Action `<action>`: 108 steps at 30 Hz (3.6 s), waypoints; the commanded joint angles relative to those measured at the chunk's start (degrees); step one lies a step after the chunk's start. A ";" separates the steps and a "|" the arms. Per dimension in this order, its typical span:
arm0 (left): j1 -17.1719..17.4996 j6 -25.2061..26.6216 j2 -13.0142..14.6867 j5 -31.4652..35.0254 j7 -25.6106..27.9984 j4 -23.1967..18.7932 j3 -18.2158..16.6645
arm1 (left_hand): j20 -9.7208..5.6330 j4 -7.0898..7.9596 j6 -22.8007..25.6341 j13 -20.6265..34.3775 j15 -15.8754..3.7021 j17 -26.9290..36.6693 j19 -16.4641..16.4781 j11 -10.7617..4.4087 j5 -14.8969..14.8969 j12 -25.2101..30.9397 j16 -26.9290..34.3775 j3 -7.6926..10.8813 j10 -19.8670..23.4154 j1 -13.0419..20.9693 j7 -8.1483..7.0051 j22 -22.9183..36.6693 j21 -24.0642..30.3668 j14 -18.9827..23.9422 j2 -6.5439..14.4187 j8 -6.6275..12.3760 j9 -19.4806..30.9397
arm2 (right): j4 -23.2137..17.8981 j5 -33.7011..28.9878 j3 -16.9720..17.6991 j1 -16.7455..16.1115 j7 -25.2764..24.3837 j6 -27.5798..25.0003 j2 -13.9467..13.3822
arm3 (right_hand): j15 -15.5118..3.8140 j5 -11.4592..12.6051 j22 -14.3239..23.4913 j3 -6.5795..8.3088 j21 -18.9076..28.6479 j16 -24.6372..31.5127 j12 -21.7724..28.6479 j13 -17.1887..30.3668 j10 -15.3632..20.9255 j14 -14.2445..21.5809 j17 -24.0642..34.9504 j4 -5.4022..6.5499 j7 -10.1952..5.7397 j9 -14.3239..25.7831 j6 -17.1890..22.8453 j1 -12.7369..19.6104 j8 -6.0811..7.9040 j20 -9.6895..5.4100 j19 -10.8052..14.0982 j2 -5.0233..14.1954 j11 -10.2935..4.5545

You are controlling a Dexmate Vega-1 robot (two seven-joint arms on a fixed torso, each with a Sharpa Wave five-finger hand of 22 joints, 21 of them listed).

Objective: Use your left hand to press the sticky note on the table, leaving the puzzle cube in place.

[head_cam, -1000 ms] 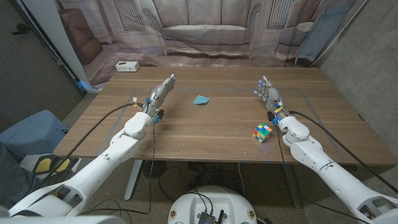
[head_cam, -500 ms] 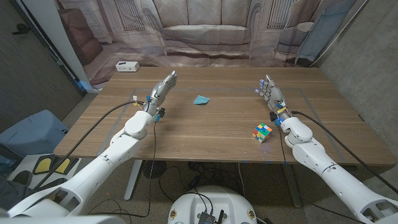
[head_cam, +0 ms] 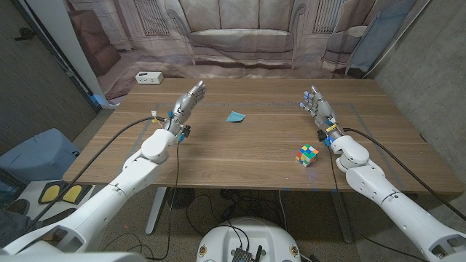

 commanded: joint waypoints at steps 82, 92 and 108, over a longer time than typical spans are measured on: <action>-9.24 38.69 3.27 45.22 9.46 -17.22 12.89 | 1.92 0.14 5.25 -2.06 -0.35 0.42 -6.17 -1.10 0.58 -1.45 -1.39 -2.38 -4.90 -3.99 -3.09 0.43 -1.77 -6.82 -0.64 0.27 0.40 | -8.02 1.18 5.84 -11.54 -5.76 4.27 -0.73 | 0.57 0.36 0.35 -0.37 -1.97 0.16 0.13 -0.51 1.00 0.76 -1.17 -0.92 1.23 0.02 -0.12 -0.40 -0.27 0.47 1.60 0.82 0.38; -12.22 44.40 3.56 48.55 5.38 -18.70 15.81 | 5.89 1.07 8.82 -2.19 -0.51 0.40 -9.27 -2.49 1.10 -1.44 -1.24 -4.09 -8.53 -6.39 -3.08 0.45 -1.64 -10.76 -1.50 0.86 0.33 | -8.14 1.28 6.17 -12.24 -5.91 4.52 -0.68 | 0.81 0.36 0.36 -0.42 -2.15 0.15 0.11 -0.54 1.03 0.74 -1.23 -0.95 1.22 0.01 -0.11 -0.48 -0.29 0.54 1.63 0.88 0.45; -17.71 52.15 3.50 56.70 -2.87 -18.78 22.39 | 4.83 2.02 10.35 -2.30 0.10 0.45 -13.98 -3.11 2.09 -1.93 -1.65 -6.29 -15.75 -8.39 -3.67 0.57 -1.84 -17.38 -2.72 0.36 0.25 | -7.70 1.67 6.52 -12.70 -5.60 4.95 -0.54 | 0.83 0.35 0.36 -0.47 -2.40 0.17 0.08 -0.57 1.08 0.80 -1.32 -1.02 0.97 0.01 0.00 -0.56 -0.28 0.60 1.72 0.98 0.43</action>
